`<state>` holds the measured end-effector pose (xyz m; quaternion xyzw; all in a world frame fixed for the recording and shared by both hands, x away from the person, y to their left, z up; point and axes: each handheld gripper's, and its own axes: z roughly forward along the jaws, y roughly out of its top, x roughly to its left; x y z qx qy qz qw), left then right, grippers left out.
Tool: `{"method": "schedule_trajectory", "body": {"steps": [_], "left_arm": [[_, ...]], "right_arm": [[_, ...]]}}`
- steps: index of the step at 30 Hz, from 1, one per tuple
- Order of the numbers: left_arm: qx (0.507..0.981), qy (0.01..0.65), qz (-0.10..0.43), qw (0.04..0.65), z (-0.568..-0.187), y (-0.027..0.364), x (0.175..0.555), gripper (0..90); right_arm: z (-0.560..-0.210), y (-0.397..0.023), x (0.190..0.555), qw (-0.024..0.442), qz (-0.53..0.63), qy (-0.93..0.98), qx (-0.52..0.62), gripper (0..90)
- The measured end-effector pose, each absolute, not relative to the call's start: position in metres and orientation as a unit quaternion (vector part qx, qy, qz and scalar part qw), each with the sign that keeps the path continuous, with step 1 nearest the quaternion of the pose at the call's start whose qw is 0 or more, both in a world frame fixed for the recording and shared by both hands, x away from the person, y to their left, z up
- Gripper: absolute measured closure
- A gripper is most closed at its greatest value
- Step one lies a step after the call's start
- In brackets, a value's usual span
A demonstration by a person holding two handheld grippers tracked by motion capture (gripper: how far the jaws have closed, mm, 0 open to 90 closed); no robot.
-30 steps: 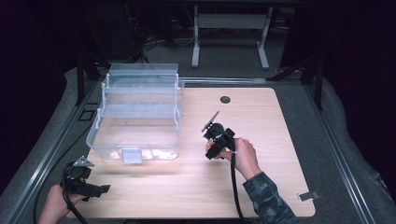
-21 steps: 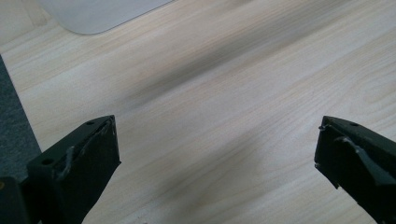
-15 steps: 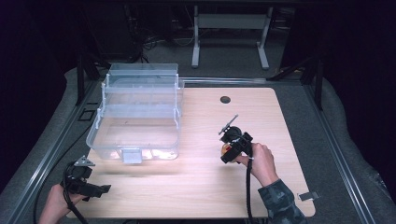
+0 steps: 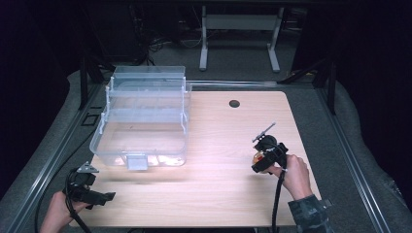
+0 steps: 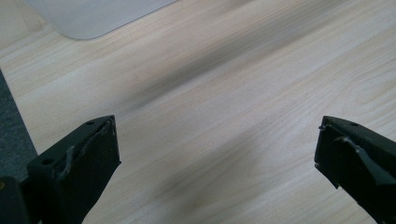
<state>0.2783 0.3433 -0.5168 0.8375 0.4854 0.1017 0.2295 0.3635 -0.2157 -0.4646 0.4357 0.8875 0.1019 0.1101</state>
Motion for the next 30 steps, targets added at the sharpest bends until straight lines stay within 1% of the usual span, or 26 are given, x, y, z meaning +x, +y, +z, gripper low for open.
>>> {"method": "schedule_trajectory", "body": {"steps": [1, 2, 4, 5, 12, 17, 20, 23, 25, 26, 27, 28, 29, 30], "left_arm": [[0.837, 0.487, 0.101, 0.229, -0.516, 0.342, 0.279, 0.1], [0.837, 0.487, 0.102, 0.229, -0.516, 0.342, 0.279, 0.1], [0.837, 0.487, 0.102, 0.229, -0.516, 0.342, 0.279, 0.1], [0.837, 0.487, 0.102, 0.229, -0.516, 0.342, 0.279, 0.1], [0.839, 0.484, 0.103, 0.226, -0.516, 0.342, 0.278, 0.1], [0.839, 0.484, 0.103, 0.226, -0.516, 0.342, 0.279, 0.1], [0.839, 0.484, 0.104, 0.228, -0.516, 0.341, 0.279, 0.2], [0.838, 0.485, 0.105, 0.228, -0.515, 0.341, 0.279, 0.2], [0.839, 0.484, 0.106, 0.227, -0.515, 0.341, 0.279, 0.2], [0.839, 0.484, 0.107, 0.226, -0.515, 0.341, 0.279, 0.1], [0.839, 0.484, 0.106, 0.224, -0.514, 0.342, 0.279, 0.2], [0.839, 0.484, 0.106, 0.225, -0.514, 0.342, 0.279, 0.1], [0.839, 0.484, 0.106, 0.225, -0.514, 0.342, 0.279, 0.2], [0.839, 0.484, 0.106, 0.225, -0.514, 0.343, 0.279, 0.1]], "right_arm": [[-0.47, -0.227, 0.362, 0.086, 0.133, 0.883, 0.441, 19.9], [-0.472, -0.23, 0.362, 0.085, 0.133, 0.881, 0.446, 19.9], [-0.473, -0.235, 0.359, 0.103, 0.11, 0.878, 0.454, 19.9], [-0.476, -0.24, 0.358, 0.095, 0.12, 0.876, 0.457, 19.9], [-0.486, -0.266, 0.35, 0.085, 0.113, 0.862, 0.487, 19.9], [-0.495, -0.286, 0.345, 0.079, 0.107, 0.85, 0.509, 19.9], [-0.5, -0.292, 0.344, 0.085, 0.096, 0.845, 0.519, 19.9], [-0.508, -0.301, 0.344, 0.064, 0.103, 0.842, 0.526, 19.9], [-0.513, -0.302, 0.343, 0.085, 0.078, 0.839, 0.532, 19.9], [-0.515, -0.305, 0.344, 0.056, 0.098, 0.84, 0.531, 19.9], [-0.516, -0.306, 0.344, 0.054, 0.099, 0.839, 0.532, 19.9], [-0.519, -0.305, 0.343, 0.075, 0.086, 0.837, 0.534, 19.9], [-0.52, -0.305, 0.343, 0.08, 0.08, 0.837, 0.536, 19.9], [-0.522, -0.306, 0.343, 0.071, 0.087, 0.836, 0.537, 19.9]]}}
